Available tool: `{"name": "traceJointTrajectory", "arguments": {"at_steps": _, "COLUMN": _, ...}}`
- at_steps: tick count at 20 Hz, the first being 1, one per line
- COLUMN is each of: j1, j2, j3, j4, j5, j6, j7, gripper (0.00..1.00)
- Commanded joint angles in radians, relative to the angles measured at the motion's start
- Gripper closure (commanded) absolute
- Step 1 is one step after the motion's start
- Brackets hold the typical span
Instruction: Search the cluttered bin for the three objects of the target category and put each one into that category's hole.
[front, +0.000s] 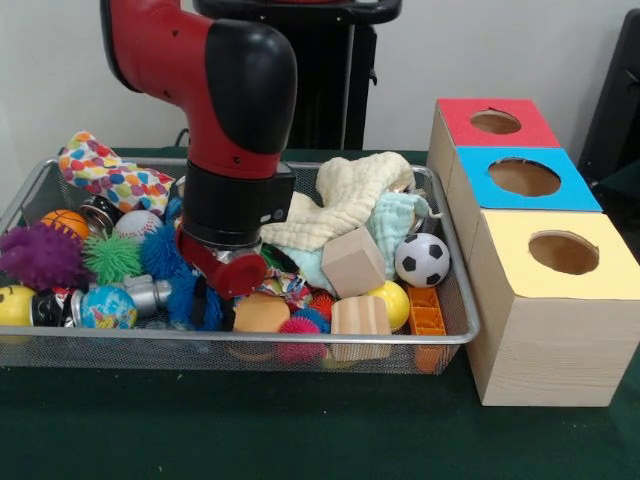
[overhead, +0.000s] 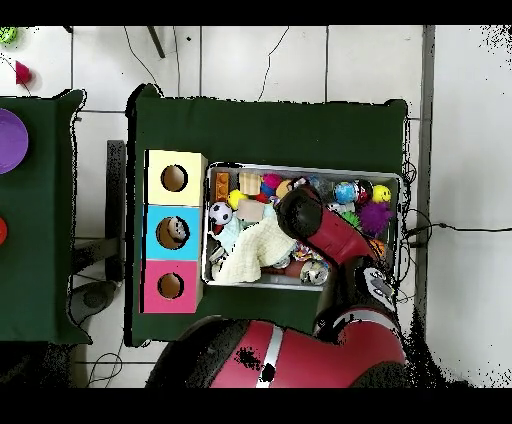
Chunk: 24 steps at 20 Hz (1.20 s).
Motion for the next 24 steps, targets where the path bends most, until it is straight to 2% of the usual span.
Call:
{"name": "traceJointTrajectory", "arguments": {"at_steps": 1, "j1": 0.057, "j2": 0.098, "j3": -0.035, "j4": -0.092, "j5": 0.056, "j6": -0.051, "j7": 0.166, "gripper": 0.0}}
{"name": "traceJointTrajectory", "arguments": {"at_steps": 6, "j1": 0.117, "j2": 0.126, "j3": -0.133, "j4": -0.131, "j5": 0.083, "j6": -0.016, "j7": 0.172, "gripper": 0.0}}
{"name": "traceJointTrajectory", "arguments": {"at_steps": 18, "j1": 0.191, "j2": 0.193, "j3": -0.271, "j4": -0.17, "j5": 0.121, "j6": 0.014, "j7": 0.182, "gripper": 0.0}}
{"name": "traceJointTrajectory", "arguments": {"at_steps": 22, "j1": 0.239, "j2": 0.243, "j3": -0.361, "j4": -0.198, "j5": 0.158, "j6": 0.047, "j7": 0.201, "gripper": 0.0}}
{"name": "traceJointTrajectory", "arguments": {"at_steps": 24, "j1": 0.252, "j2": 0.251, "j3": -0.382, "j4": -0.207, "j5": 0.167, "j6": 0.068, "j7": 0.202, "gripper": 0.0}}
